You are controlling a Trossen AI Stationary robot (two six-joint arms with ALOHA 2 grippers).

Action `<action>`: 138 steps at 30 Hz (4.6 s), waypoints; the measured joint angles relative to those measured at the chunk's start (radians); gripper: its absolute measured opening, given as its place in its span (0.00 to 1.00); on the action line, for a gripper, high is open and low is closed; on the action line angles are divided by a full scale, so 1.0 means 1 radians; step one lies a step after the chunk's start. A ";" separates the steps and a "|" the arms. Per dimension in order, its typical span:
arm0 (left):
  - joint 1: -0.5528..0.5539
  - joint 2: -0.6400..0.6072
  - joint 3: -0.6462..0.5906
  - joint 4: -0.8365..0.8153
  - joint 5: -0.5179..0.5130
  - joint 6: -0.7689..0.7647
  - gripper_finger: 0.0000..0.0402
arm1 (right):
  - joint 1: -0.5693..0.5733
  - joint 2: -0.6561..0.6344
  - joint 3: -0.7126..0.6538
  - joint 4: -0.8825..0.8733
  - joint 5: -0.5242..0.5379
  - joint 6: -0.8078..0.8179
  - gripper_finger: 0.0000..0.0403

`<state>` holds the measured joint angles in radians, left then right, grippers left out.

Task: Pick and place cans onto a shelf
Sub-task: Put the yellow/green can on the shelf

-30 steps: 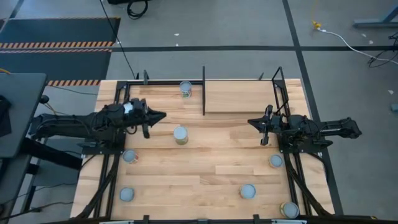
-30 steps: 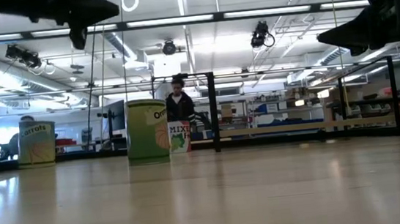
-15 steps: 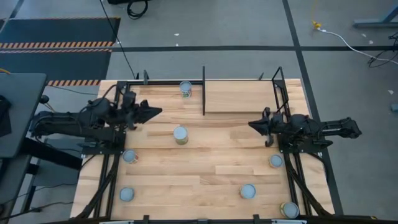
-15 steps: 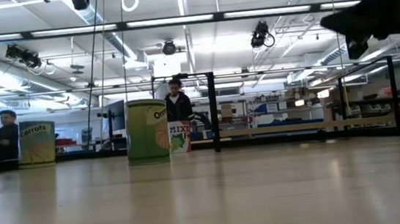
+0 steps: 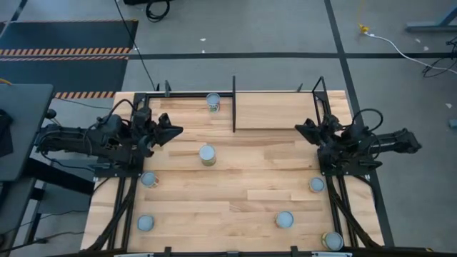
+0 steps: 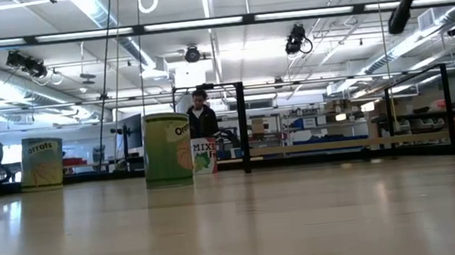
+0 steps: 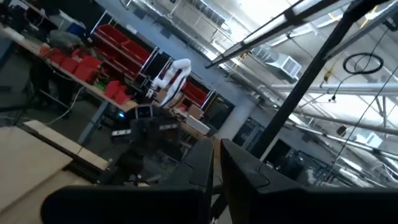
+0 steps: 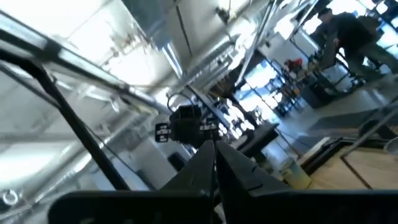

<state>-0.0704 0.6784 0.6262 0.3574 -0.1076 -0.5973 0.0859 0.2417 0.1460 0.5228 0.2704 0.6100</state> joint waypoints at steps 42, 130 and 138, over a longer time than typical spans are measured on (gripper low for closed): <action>0.069 -0.103 -0.002 -0.469 0.201 0.115 0.09 | -0.025 1.758 1.423 -0.852 -0.116 -0.525 0.97; 0.069 -0.144 0.201 -0.764 -0.049 0.115 0.09 | -0.315 1.184 1.225 -1.233 0.424 -0.036 0.79; 0.069 -0.047 0.201 -0.597 -0.027 0.036 0.09 | -0.591 1.190 0.982 -0.994 0.298 -0.104 0.79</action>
<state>-0.0010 0.6311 0.8268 -0.2394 -0.1341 -0.5614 -0.5051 1.4318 1.1279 -0.4707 0.5689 0.5060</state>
